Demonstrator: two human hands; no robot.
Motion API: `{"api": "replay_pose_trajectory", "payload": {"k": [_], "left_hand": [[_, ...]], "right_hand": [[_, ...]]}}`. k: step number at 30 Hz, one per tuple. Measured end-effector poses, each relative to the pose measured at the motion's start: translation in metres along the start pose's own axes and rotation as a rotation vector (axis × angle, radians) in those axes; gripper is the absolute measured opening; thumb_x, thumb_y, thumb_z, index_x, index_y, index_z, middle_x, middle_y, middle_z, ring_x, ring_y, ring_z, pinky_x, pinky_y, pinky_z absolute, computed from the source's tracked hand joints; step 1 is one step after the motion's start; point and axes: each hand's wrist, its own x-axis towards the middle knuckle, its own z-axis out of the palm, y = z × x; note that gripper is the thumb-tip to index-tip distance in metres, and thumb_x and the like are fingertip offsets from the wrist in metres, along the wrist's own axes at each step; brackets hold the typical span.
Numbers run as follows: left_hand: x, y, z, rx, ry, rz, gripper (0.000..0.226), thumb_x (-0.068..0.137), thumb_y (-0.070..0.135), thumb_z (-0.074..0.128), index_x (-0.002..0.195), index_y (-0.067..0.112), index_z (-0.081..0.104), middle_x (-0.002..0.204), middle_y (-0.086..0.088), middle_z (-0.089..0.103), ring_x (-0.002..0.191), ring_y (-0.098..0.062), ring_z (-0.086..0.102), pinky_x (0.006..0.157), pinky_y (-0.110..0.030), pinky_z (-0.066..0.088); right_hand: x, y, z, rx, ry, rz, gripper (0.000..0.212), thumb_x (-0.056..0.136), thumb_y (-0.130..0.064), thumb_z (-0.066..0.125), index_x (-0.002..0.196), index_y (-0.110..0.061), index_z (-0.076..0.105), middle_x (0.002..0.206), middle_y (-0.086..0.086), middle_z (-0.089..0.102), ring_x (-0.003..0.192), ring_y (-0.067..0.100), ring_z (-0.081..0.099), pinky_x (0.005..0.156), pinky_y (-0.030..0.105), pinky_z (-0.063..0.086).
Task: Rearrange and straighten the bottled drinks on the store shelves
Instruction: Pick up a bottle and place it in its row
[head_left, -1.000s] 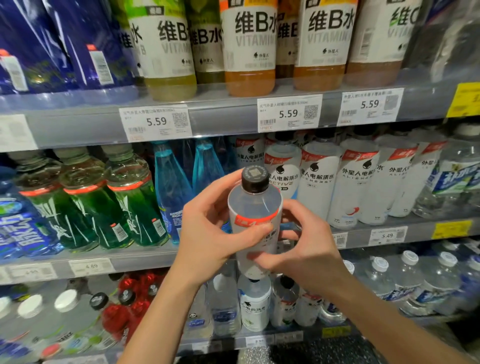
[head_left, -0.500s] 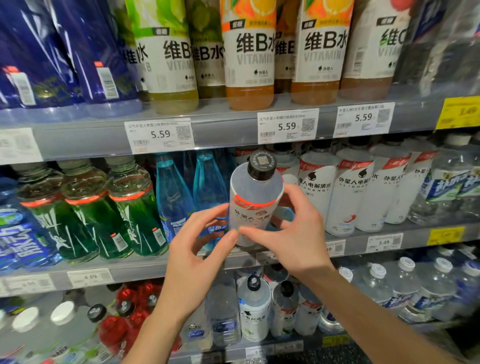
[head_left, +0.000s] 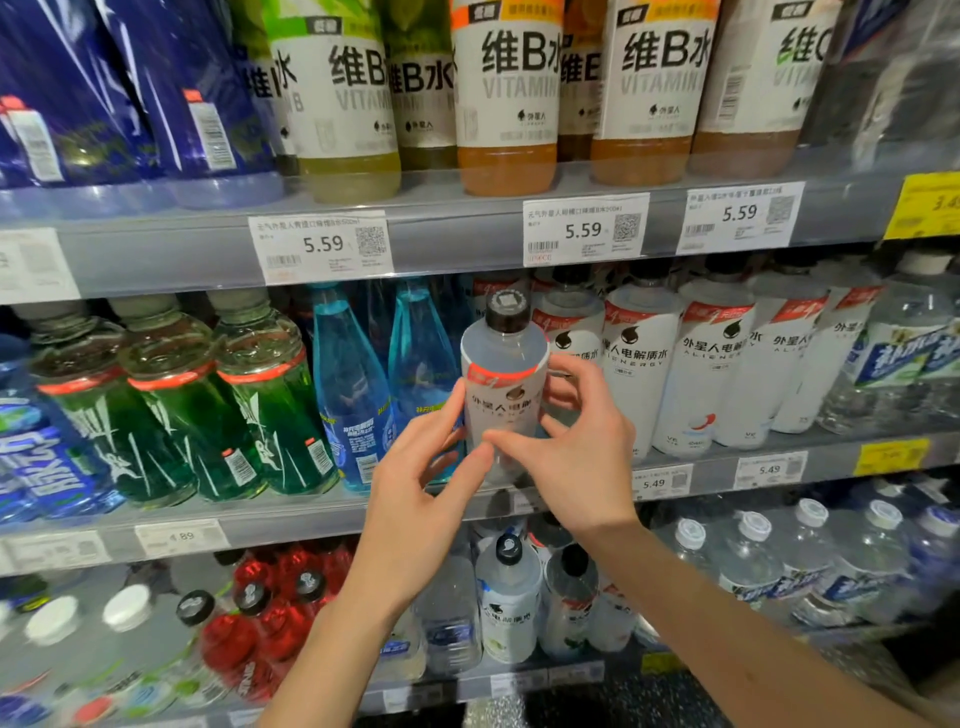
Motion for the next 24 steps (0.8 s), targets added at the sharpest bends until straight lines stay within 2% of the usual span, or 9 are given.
{"api": "replay_pose_trajectory", "payload": {"k": [3, 5, 9, 12, 16, 18, 20, 23, 24], "left_hand": [[0.002, -0.002, 0.002, 0.018, -0.012, -0.006, 0.060, 0.089, 0.038, 0.059, 0.145, 0.040, 0.037, 0.124, 0.030, 0.055, 0.123, 0.005, 0.052, 0.099, -0.021, 0.047], [0.004, -0.003, 0.005, 0.015, -0.019, -0.015, 0.060, 0.091, 0.041, 0.058, 0.146, 0.041, 0.034, 0.124, 0.029, 0.054, 0.125, 0.005, 0.049, 0.100, -0.022, 0.047], [0.006, -0.004, 0.010, 0.012, -0.006, -0.025, 0.056, 0.092, 0.045, 0.055, 0.142, 0.048, 0.029, 0.130, 0.018, 0.050, 0.127, 0.005, 0.045, 0.095, -0.008, 0.040], [0.008, -0.006, 0.014, 0.019, 0.001, -0.030, 0.063, 0.091, 0.045, 0.053, 0.148, 0.036, 0.028, 0.132, 0.008, 0.050, 0.125, 0.007, 0.046, 0.092, -0.003, 0.037], [0.008, -0.009, 0.016, 0.060, 0.015, -0.015, 0.069, 0.090, 0.050, 0.053, 0.152, 0.028, 0.030, 0.136, 0.006, 0.048, 0.127, 0.005, 0.044, 0.096, -0.004, 0.036], [0.007, -0.011, 0.018, 0.096, 0.027, -0.014, 0.073, 0.086, 0.059, 0.050, 0.150, 0.027, 0.035, 0.141, 0.009, 0.045, 0.134, 0.000, 0.041, 0.104, -0.012, 0.038], [0.005, -0.012, 0.021, 0.148, 0.052, -0.025, 0.077, 0.084, 0.063, 0.048, 0.149, 0.024, 0.040, 0.142, 0.010, 0.043, 0.136, -0.003, 0.040, 0.110, -0.020, 0.037], [0.000, -0.010, 0.026, 0.164, 0.052, -0.049, 0.073, 0.087, 0.064, 0.051, 0.149, 0.026, 0.039, 0.137, 0.013, 0.043, 0.131, -0.002, 0.043, 0.102, -0.007, 0.036], [-0.001, -0.010, 0.027, 0.162, 0.043, -0.056, 0.070, 0.089, 0.061, 0.050, 0.149, 0.027, 0.039, 0.136, 0.014, 0.043, 0.130, -0.001, 0.043, 0.098, -0.004, 0.035]], "right_hand": [[0.001, 0.001, 0.005, -0.018, 0.023, -0.007, 0.063, 0.061, -0.007, 0.091, 0.115, -0.024, 0.063, 0.110, -0.011, 0.068, 0.106, 0.000, 0.064, 0.094, 0.030, 0.056], [0.002, 0.003, 0.009, -0.034, 0.049, -0.019, 0.063, 0.063, -0.009, 0.090, 0.118, -0.024, 0.064, 0.113, -0.008, 0.068, 0.108, 0.003, 0.063, 0.094, 0.031, 0.056], [0.001, 0.008, 0.016, -0.076, 0.049, -0.071, 0.068, 0.068, -0.010, 0.088, 0.130, -0.021, 0.061, 0.120, -0.009, 0.055, 0.109, 0.005, 0.059, 0.098, 0.029, 0.053], [0.001, 0.008, 0.016, -0.099, 0.069, -0.102, 0.070, 0.070, -0.010, 0.087, 0.131, -0.029, 0.058, 0.115, -0.015, 0.039, 0.104, 0.008, 0.057, 0.097, 0.023, 0.050], [0.000, 0.006, 0.010, -0.124, 0.016, -0.098, 0.069, 0.076, -0.007, 0.081, 0.132, -0.035, 0.051, 0.113, -0.015, 0.047, 0.106, -0.002, 0.055, 0.095, 0.020, 0.051], [-0.001, 0.005, 0.007, -0.204, -0.006, -0.109, 0.061, 0.081, -0.009, 0.076, 0.136, -0.024, 0.054, 0.117, -0.009, 0.053, 0.110, 0.000, 0.055, 0.097, 0.028, 0.053], [0.000, 0.002, 0.003, -0.255, 0.014, -0.131, 0.051, 0.084, -0.011, 0.072, 0.132, -0.017, 0.057, 0.117, -0.005, 0.056, 0.108, 0.003, 0.055, 0.092, 0.034, 0.055], [0.010, -0.008, -0.008, -0.313, 0.128, -0.225, 0.035, 0.085, -0.012, 0.069, 0.119, -0.015, 0.059, 0.109, -0.004, 0.056, 0.094, 0.006, 0.054, 0.079, 0.032, 0.055], [0.015, -0.012, -0.013, -0.332, 0.171, -0.263, 0.035, 0.086, -0.013, 0.069, 0.119, -0.014, 0.059, 0.110, -0.003, 0.056, 0.090, 0.005, 0.054, 0.080, 0.026, 0.052]]}}
